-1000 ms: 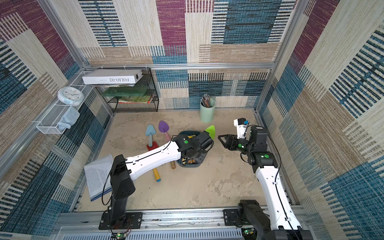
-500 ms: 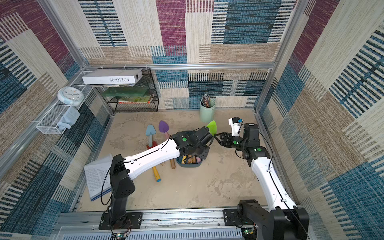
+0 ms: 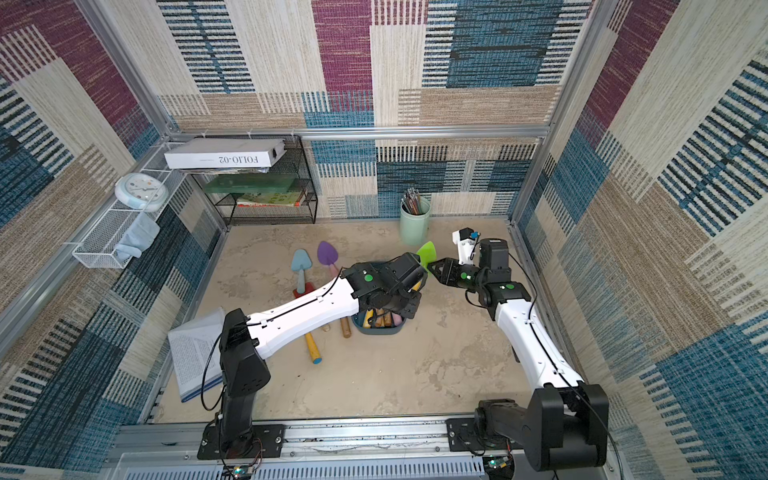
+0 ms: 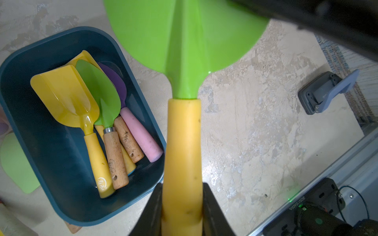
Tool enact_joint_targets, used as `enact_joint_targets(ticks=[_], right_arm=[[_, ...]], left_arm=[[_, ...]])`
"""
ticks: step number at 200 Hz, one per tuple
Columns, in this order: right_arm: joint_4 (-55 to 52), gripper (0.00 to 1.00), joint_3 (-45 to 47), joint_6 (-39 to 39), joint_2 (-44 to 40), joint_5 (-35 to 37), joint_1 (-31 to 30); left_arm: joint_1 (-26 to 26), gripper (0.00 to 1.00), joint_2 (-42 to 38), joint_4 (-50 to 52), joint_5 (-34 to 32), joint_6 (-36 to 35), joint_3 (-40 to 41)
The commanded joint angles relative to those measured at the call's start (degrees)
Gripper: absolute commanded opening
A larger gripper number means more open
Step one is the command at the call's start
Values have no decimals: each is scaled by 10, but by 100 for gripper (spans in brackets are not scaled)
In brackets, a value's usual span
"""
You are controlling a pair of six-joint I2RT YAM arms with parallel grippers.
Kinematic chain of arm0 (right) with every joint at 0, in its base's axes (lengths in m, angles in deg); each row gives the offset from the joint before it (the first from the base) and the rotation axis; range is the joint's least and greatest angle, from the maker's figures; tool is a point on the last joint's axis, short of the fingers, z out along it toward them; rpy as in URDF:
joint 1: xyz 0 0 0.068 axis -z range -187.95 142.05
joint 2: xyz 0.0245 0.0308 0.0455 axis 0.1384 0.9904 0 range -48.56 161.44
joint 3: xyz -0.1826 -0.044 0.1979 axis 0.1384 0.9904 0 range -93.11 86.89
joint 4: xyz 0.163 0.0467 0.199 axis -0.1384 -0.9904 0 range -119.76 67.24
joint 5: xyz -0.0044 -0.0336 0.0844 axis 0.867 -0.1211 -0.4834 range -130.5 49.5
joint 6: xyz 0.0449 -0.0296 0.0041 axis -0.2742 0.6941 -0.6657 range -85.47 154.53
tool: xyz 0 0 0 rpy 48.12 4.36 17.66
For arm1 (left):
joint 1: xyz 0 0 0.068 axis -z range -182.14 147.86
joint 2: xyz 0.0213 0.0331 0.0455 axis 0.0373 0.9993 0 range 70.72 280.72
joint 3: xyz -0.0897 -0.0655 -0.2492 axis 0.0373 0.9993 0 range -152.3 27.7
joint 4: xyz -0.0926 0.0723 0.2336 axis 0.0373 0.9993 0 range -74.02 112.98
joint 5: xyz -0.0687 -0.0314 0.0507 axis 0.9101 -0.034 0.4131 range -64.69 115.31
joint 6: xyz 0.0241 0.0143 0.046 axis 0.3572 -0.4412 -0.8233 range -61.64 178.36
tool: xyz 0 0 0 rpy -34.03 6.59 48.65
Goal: Put the shovel into the storage box
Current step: Pick up the shovel from the center of the board.
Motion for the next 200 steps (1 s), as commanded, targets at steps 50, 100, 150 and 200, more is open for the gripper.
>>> enact_joint_targets(ticks=[50, 100, 150, 200], right_arm=[[32, 8, -6, -12, 14, 20, -9], [44, 0, -10, -21, 24, 30, -12], [49, 0, -27, -26, 36, 40, -14], [37, 0, -63, -8, 81, 33, -28]], left_arm=[[0, 0, -4, -23, 14, 1, -4], [-1, 31, -9, -32, 29, -3, -4], [0, 75, -25, -36, 42, -6, -1], [-1, 78, -84, -37, 16, -14, 47]])
